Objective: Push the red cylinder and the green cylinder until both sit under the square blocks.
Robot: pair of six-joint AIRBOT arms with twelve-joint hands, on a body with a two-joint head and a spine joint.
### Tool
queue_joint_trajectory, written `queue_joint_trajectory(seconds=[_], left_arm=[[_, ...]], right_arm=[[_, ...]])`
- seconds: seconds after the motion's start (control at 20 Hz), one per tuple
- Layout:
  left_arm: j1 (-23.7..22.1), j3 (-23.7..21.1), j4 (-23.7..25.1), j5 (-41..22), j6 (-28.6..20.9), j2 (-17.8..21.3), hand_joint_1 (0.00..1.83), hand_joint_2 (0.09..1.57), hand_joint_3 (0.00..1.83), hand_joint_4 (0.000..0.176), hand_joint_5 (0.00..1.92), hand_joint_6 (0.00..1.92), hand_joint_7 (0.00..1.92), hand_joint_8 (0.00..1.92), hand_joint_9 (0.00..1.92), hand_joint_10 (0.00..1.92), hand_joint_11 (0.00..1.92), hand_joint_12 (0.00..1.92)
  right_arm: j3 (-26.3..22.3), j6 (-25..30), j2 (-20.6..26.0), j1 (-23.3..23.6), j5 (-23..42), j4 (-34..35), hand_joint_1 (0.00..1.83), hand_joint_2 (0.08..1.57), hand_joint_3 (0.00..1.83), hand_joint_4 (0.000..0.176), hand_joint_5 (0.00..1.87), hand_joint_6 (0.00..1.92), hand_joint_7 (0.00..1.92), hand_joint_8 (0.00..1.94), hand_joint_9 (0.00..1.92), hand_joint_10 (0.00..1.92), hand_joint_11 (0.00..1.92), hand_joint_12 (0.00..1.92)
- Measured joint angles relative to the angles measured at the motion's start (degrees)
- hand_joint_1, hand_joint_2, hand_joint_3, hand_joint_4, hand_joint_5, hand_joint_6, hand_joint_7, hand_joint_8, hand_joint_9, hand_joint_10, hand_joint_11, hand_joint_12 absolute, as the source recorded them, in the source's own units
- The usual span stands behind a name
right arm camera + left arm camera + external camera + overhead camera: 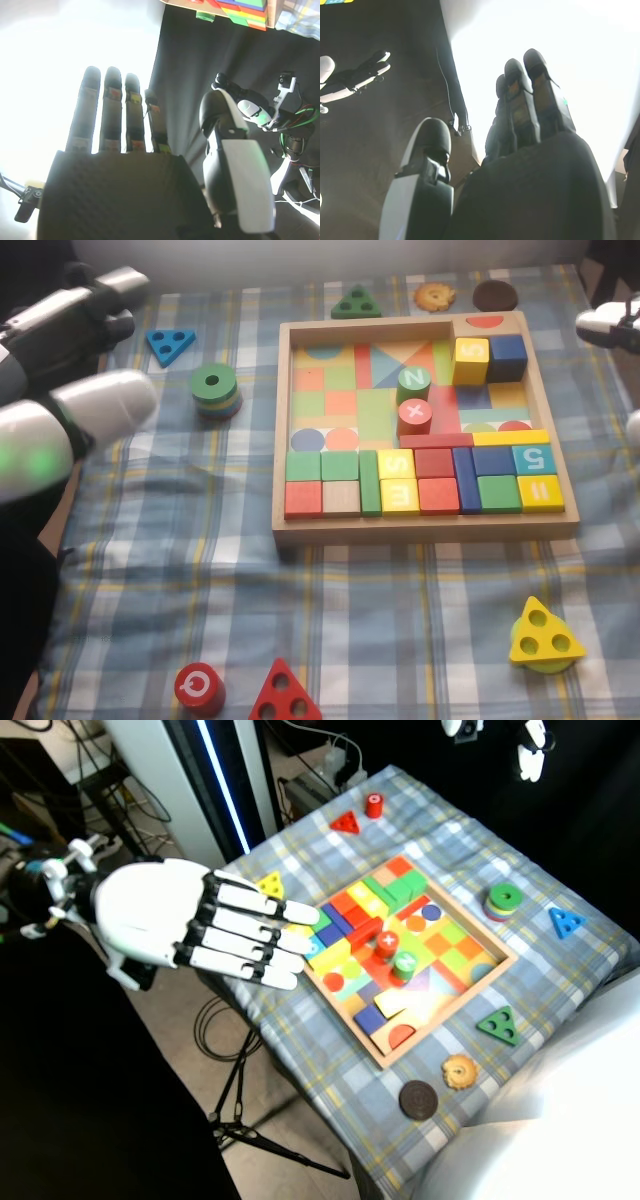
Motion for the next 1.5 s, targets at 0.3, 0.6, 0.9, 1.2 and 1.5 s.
queue_joint_trajectory(seconds=[0.3,0.6,0.9,1.2,1.5], left_arm=[[-0.3,0.4,-0.1,0.4,0.0,-0.6,0.00,1.32,0.00,0.173,0.25,0.00,0.30,0.00,0.28,0.00,0.00,0.46],[-0.3,0.6,-0.3,0.9,0.0,-0.7,0.00,1.34,0.01,0.176,0.18,0.00,0.28,0.00,0.26,0.00,0.00,0.41],[-0.3,0.9,-0.1,1.3,0.0,-1.0,0.00,1.34,0.00,0.176,0.19,0.00,0.31,0.00,0.30,0.00,0.00,0.47],[-0.3,1.0,0.0,1.5,0.0,-1.3,0.00,1.35,0.00,0.172,0.19,0.00,0.35,0.01,0.34,0.02,0.00,0.47],[-0.3,1.0,0.1,1.5,-0.1,-1.3,0.00,1.37,0.00,0.166,0.20,0.00,0.37,0.00,0.38,0.01,0.00,0.35]], right_arm=[[8.5,9.7,-7.2,12.3,-7.2,-10.9,0.00,1.28,0.00,0.030,0.35,0.00,0.29,0.00,0.26,0.00,0.24,0.13],[14.8,17.3,-12.6,22.7,-18.6,-25.9,0.00,1.24,0.00,0.085,0.59,0.01,0.22,0.00,0.16,0.01,0.14,0.14],[20.4,24.8,-17.8,27.0,-26.3,-37.1,0.00,1.20,0.00,0.083,0.60,0.00,0.09,0.00,0.00,0.00,0.00,0.02],[21.5,25.1,-19.5,28.1,-29.7,-40.5,0.00,1.14,0.00,0.116,0.57,0.00,0.04,0.00,0.00,0.00,0.00,0.00],[21.7,25.4,-19.7,28.3,-31.6,-42.4,0.00,1.05,0.00,0.135,0.57,0.01,0.02,0.00,0.00,0.00,0.00,0.00]])
